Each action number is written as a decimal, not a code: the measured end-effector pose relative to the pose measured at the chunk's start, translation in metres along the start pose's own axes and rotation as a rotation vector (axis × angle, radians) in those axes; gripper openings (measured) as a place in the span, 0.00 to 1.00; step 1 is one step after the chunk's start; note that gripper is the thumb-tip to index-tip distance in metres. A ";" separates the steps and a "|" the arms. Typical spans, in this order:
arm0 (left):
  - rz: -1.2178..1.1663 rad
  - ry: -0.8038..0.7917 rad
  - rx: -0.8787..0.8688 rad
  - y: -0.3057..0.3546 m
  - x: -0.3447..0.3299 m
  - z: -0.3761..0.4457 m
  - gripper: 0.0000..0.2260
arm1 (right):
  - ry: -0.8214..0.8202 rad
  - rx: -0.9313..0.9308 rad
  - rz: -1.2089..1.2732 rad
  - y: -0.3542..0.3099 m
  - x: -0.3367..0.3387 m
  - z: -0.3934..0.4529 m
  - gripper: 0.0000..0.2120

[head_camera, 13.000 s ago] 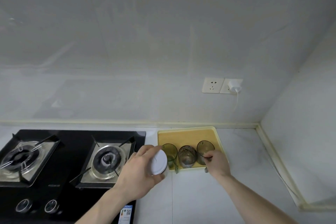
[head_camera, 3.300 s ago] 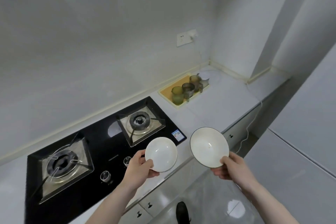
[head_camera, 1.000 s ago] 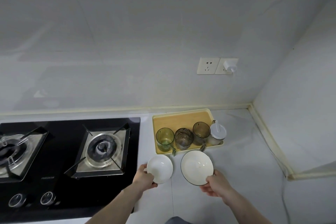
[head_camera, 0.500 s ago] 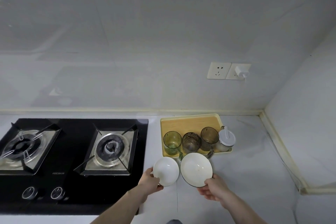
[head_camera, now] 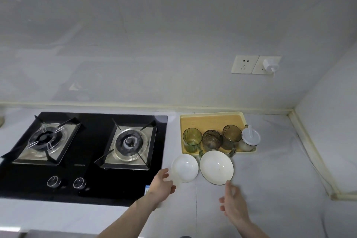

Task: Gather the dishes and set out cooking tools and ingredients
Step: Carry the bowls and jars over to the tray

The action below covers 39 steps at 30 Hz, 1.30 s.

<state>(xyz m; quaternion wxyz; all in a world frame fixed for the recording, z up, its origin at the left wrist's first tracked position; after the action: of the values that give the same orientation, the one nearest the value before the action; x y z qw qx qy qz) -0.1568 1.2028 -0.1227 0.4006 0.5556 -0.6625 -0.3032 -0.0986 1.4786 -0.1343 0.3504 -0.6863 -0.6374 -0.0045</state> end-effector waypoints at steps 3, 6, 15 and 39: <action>0.091 -0.021 -0.062 -0.005 0.015 -0.021 0.19 | -0.018 0.036 -0.094 0.026 -0.022 -0.007 0.24; 0.159 -0.007 -0.106 -0.018 0.038 -0.042 0.18 | -0.100 0.124 -0.315 0.032 -0.050 -0.021 0.28; 0.409 0.127 -0.294 -0.027 0.153 -0.107 0.19 | -0.364 0.468 -0.689 -0.027 -0.156 -0.129 0.20; 0.549 0.686 -0.330 -0.122 0.569 -0.371 0.20 | -0.859 1.016 -0.713 -0.032 -0.478 -0.538 0.18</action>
<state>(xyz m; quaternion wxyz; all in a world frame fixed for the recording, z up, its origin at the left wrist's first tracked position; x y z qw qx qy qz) 0.1906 0.6374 0.0680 0.7447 0.3568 -0.5574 -0.0862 0.0205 0.7980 0.0701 0.3218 -0.1338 -0.8250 0.4449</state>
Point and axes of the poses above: each hand's wrist, its own z-axis towards the middle knuckle, its own x-axis out of the back of the hand, y = z × x, the point moved 5 cm from there along z, towards the middle knuckle, and after that the axes turned 14 degrees about -x, right-handed, at the moved point
